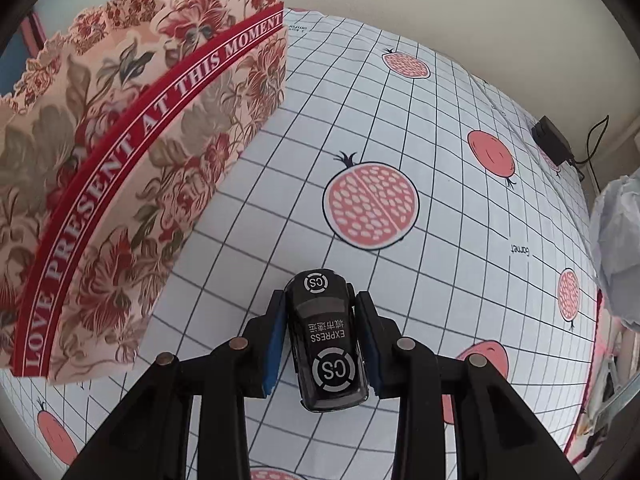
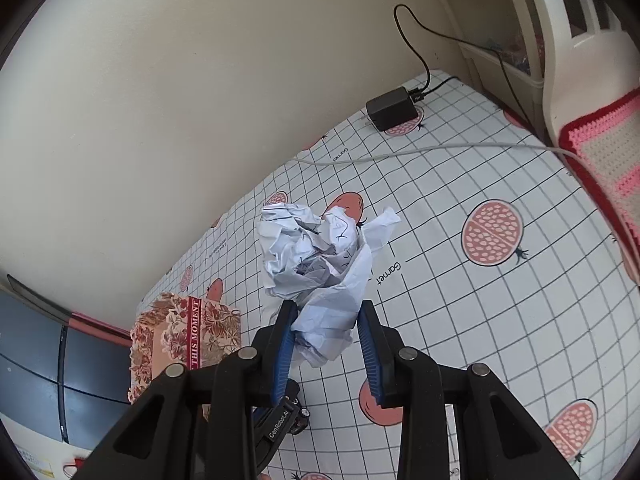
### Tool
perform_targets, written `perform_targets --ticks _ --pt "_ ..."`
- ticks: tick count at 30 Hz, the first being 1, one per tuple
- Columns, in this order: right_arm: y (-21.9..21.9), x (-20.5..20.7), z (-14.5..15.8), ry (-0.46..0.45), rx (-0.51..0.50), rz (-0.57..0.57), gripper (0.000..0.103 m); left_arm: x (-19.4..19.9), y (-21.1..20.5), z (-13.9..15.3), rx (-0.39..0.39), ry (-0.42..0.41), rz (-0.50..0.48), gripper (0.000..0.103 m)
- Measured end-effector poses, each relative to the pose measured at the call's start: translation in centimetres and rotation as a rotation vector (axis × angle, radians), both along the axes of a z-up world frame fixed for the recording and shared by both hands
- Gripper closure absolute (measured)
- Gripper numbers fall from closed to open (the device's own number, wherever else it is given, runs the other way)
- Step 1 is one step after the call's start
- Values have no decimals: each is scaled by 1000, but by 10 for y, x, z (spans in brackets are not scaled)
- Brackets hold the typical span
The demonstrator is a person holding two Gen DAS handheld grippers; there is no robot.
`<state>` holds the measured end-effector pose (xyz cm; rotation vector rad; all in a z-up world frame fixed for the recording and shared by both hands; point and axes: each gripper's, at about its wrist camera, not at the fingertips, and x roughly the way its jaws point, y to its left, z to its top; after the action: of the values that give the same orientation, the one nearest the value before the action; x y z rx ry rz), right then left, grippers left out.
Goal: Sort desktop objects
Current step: 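Lift and carry the car with the left tool while the right tool carries the paper over the box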
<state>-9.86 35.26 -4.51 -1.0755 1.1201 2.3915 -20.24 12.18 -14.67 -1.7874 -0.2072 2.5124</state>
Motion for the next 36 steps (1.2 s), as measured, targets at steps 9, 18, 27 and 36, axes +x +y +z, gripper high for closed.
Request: perform_targets --ticks 9,18,27,36 --pt "2 15 29 0 105 -29 69 9 -4 20 87 2 14 68" --pt "2 25 67 64 211 -38 69 13 -9 110 189 239 46 68" --pt "-10 26 95 157 248 4 69 33 -8 192 305 444 13 67" --pt "-26 10 91 183 222 70 69 32 -45 221 305 535 83 67"
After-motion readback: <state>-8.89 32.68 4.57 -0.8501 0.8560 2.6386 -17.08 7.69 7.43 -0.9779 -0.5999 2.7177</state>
